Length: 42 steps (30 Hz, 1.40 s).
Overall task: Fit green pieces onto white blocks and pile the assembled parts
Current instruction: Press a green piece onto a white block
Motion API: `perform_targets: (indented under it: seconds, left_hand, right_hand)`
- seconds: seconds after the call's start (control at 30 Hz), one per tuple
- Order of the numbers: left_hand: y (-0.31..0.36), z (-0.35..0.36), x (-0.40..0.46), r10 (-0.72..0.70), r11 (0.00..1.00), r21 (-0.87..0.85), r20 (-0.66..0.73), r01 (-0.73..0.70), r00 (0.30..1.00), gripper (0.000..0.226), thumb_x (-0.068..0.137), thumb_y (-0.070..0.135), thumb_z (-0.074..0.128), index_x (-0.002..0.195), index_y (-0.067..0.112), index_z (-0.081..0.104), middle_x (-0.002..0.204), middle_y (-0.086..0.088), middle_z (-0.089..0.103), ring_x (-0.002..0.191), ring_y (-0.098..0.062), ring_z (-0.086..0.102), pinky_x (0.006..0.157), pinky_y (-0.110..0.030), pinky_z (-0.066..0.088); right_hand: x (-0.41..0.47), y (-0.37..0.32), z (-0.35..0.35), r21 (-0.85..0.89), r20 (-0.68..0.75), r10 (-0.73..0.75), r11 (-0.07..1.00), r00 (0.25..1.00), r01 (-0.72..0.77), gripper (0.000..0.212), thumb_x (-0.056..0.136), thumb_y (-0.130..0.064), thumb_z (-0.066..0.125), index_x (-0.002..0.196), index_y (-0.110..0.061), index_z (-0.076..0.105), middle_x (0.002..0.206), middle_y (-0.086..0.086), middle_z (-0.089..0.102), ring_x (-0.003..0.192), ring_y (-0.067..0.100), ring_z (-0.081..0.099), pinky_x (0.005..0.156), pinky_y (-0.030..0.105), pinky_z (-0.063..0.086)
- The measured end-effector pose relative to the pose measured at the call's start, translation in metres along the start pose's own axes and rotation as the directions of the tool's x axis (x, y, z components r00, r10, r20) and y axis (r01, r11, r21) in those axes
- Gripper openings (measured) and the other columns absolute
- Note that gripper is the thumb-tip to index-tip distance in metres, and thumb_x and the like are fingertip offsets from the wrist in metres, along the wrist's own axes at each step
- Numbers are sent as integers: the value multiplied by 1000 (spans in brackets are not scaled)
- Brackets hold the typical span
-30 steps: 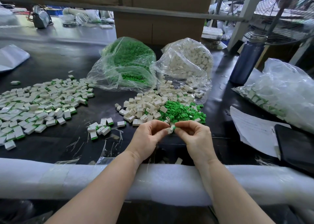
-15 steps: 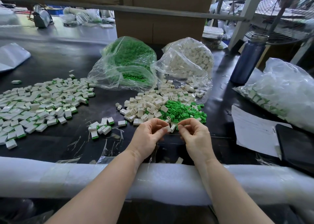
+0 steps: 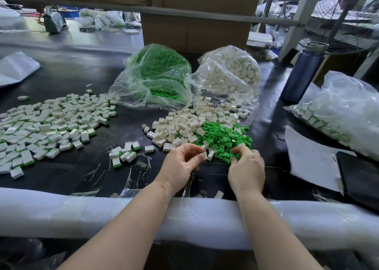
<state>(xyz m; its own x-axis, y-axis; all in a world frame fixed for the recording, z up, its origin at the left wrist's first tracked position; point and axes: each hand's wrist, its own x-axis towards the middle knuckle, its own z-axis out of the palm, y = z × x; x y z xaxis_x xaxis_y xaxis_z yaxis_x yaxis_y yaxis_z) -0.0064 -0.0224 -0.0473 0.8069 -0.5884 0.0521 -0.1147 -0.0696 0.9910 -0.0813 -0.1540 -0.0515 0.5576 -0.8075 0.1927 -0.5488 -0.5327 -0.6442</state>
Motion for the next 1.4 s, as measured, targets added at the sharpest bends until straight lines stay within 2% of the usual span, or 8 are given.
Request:
perform_targets:
  seconds: [0.27,0.47,0.57,0.67,0.73,0.83,1.1,1.4]
  left_hand:
    - [2,1,-1,18,1000,4,12,-18,1000,8,86,10,63,88,18,65,84,0,66,69,0,58,62,-11,47]
    - [3,1,-2,15,1000,14,17,-15,1000,9,87,10,63,89,18,64,85,-1,66,76,-5,59,62,-12,48]
    - [4,1,-2,19,1000,19,12,-19,1000,8,87,10,63,89,18,64,87,-5,67,77,-7,59,65,-13,49]
    - [4,1,-2,23,999,24,5,-23,1000,6,86,12,64,90,17,65,88,-8,68,78,-7,59,69,-16,51]
    - [5,1,-2,23,1000,13,9,-23,1000,6,86,11,64,89,17,65,84,-3,66,75,-6,58,68,-14,50]
    - [5,1,-3,22,1000,7,20,-22,1000,9,86,10,64,87,18,65,81,0,65,75,-6,58,67,-13,48]
    - [8,1,-5,22,1000,20,71,-23,997,13,86,9,63,85,21,65,88,-7,67,82,-13,60,75,-20,50]
    - [9,0,-5,13,999,48,72,-16,997,12,87,9,63,85,21,65,89,-7,68,82,-12,60,76,-21,50]
  right_hand:
    - [-2,-4,2,-108,-2,-102,989,995,101,24,92,-25,56,114,-19,65,122,4,47,111,23,41,93,32,35]
    - [0,-3,2,-155,37,-96,983,995,100,18,92,-23,56,107,-17,65,123,4,47,114,23,39,92,32,31]
    - [-2,-5,1,-28,-11,-182,983,983,182,14,90,-17,59,102,-13,64,112,7,53,107,23,44,88,28,32]
    - [-8,-8,-4,282,-2,-280,921,960,270,8,87,-8,62,92,-14,61,89,-3,60,87,13,54,76,17,40]
    - [-12,-9,-9,468,73,-319,848,945,250,16,84,-3,64,83,-19,61,77,-9,62,74,3,57,69,9,43]
    - [-13,-11,-14,626,171,-343,762,924,167,23,83,1,65,78,-21,67,74,-9,67,69,-2,61,66,9,46]
    - [-12,-10,-14,687,242,-261,726,935,25,17,78,4,69,76,-13,69,67,-3,67,60,3,61,62,16,52]
    - [-12,-9,-12,635,256,-259,772,931,40,19,75,3,71,67,-13,63,60,-2,62,55,6,57,57,24,52]
